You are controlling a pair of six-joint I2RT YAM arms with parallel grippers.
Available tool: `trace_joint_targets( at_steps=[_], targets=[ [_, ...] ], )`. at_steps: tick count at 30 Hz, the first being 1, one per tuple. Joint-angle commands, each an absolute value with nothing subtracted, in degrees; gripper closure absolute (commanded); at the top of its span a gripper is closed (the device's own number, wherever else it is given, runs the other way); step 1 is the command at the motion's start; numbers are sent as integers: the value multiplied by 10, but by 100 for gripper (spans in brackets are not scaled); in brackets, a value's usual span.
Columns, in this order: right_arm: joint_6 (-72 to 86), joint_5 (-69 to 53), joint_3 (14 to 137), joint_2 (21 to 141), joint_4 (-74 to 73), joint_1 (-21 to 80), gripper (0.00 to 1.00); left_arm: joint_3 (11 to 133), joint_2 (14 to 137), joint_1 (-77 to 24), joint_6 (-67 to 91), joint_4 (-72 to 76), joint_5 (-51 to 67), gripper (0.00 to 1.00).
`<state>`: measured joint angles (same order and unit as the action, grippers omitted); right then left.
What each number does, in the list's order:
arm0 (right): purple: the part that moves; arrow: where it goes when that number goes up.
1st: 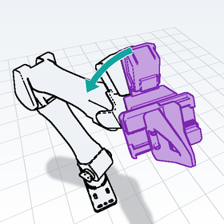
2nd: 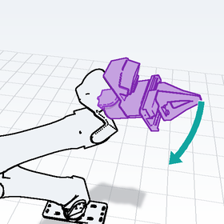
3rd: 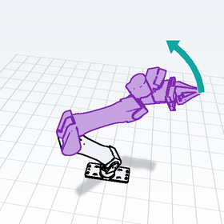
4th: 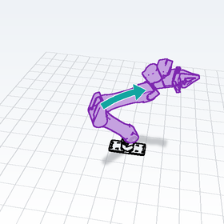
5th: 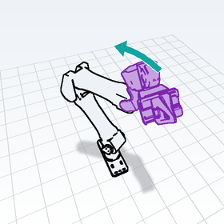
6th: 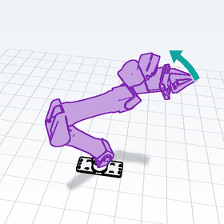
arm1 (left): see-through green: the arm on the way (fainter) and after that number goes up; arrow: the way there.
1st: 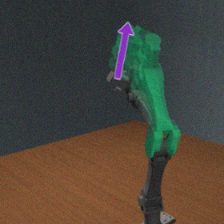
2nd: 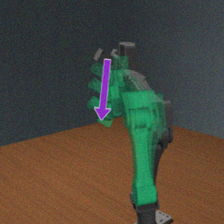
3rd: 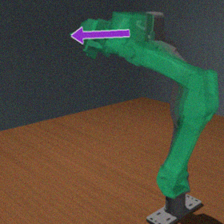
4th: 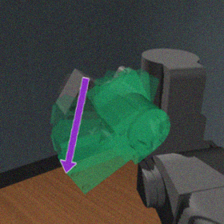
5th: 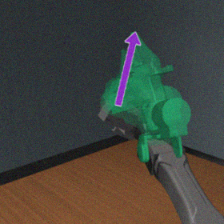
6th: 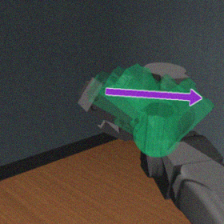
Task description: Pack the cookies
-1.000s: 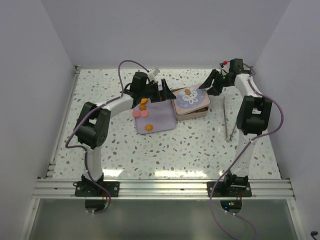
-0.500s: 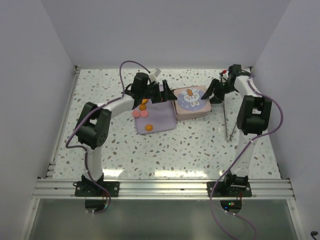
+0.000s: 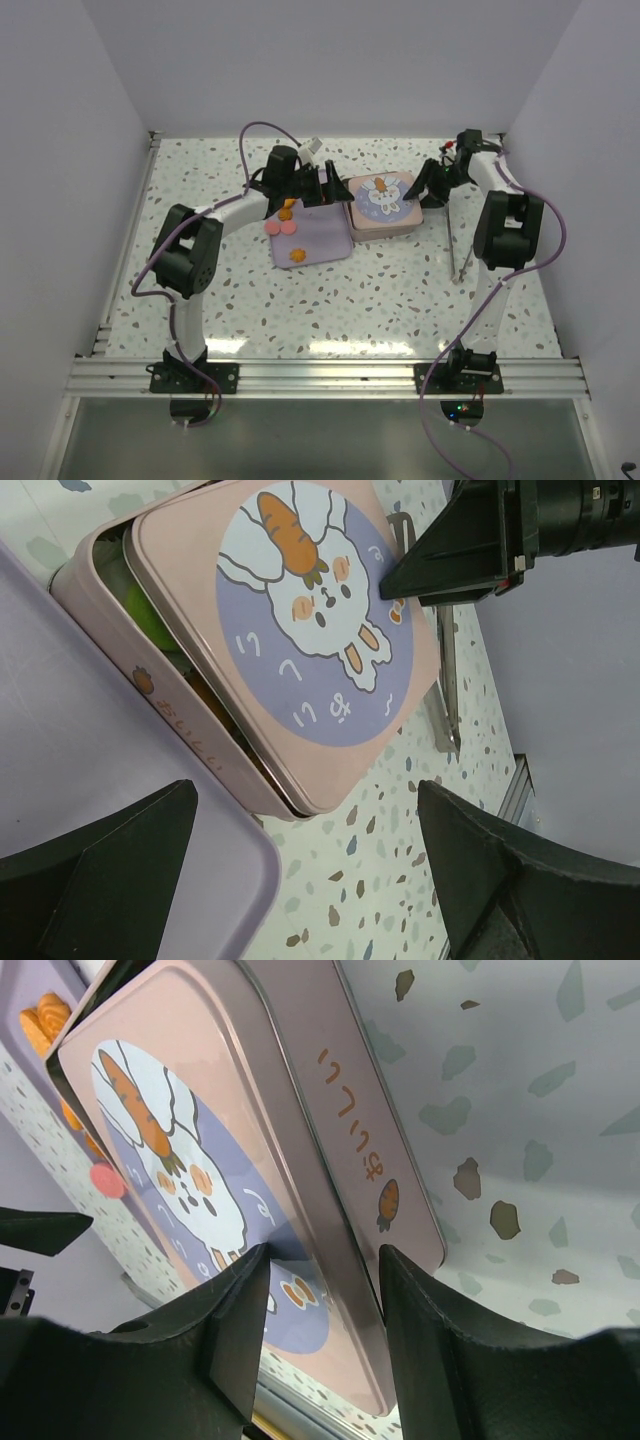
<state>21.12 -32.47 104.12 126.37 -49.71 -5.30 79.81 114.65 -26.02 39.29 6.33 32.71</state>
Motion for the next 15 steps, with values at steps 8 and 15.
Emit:
trace_joint_targets(
  at_steps=[8,15],
  targets=[
    [213,-290,1094,1280,-515,-42,41,795,1155,-265,374,66,332,3],
    [205,-265,1119,1284,-535,-42,37,789,1150,-265,368,59,328,3]
  ],
)
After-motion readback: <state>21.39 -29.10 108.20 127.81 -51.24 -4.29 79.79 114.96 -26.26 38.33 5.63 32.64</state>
